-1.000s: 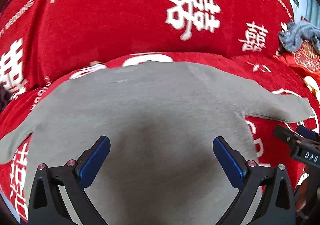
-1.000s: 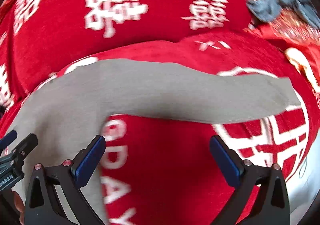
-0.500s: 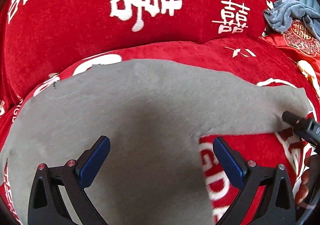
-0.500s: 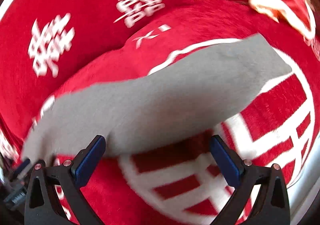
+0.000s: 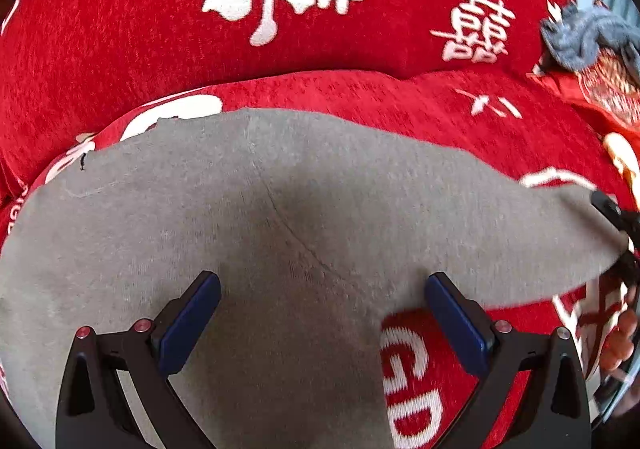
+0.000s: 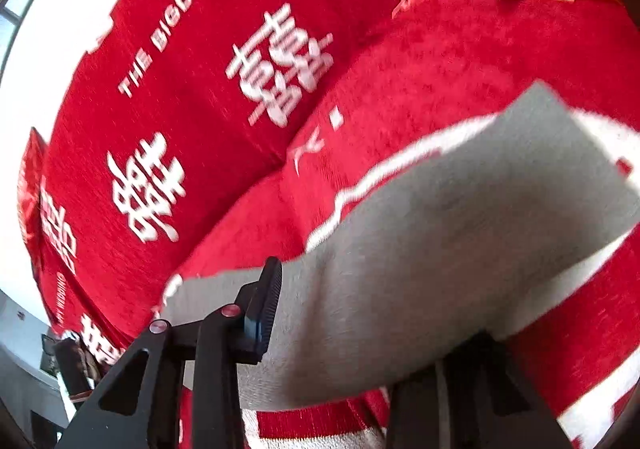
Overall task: Fold small clothes
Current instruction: 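Lift the sleeve with the right tool and carry it across the sweater body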
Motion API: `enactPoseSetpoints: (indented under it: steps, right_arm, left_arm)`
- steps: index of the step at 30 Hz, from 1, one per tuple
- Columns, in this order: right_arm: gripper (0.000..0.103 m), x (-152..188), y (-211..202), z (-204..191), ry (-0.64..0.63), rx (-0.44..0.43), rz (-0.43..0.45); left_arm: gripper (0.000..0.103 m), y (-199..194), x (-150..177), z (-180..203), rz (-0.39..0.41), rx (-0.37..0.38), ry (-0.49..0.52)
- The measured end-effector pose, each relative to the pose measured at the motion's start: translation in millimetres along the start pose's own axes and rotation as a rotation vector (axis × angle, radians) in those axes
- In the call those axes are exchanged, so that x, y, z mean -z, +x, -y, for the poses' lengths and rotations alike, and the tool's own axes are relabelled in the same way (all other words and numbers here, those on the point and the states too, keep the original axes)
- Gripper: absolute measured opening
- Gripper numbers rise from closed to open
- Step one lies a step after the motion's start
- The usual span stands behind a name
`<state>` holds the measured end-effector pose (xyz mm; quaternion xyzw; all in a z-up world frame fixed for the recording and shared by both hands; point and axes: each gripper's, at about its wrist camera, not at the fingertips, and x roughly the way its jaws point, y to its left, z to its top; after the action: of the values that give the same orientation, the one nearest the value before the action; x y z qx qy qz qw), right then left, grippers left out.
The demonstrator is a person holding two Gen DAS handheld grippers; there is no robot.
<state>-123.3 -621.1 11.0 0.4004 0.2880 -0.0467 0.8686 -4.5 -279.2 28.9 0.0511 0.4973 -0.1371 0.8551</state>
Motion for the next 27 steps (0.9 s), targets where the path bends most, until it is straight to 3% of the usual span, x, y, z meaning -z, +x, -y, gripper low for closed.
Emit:
enactPoseSetpoints:
  steps: [2, 5, 6, 12, 20, 27]
  right_arm:
    - [0.038, -3, -5, 12, 0.053, 0.021, 0.051]
    - [0.023, -5, 3, 6, -0.027, 0.059, 0.014]
    - [0.005, -5, 7, -1, -0.070, 0.087, -0.021]
    - [0.004, -9, -19, -38, -0.141, 0.067, 0.030]
    - [0.004, -6, -27, -114, -0.313, 0.115, -0.032]
    - [0.004, 11, -22, -162, -0.385, 0.142, -0.058]
  left_arm:
    - [0.103, 6, -5, -3, -0.013, 0.002, -0.030]
    - [0.103, 21, -6, 4, -0.022, -0.034, -0.007]
    - [0.103, 22, -6, 7, -0.020, -0.047, 0.005]
    - [0.103, 20, -14, 3, -0.043, -0.036, -0.010]
    - [0.103, -10, 3, -23, 0.019, -0.086, -0.009]
    - [0.103, -36, 22, -59, 0.049, -0.071, -0.052]
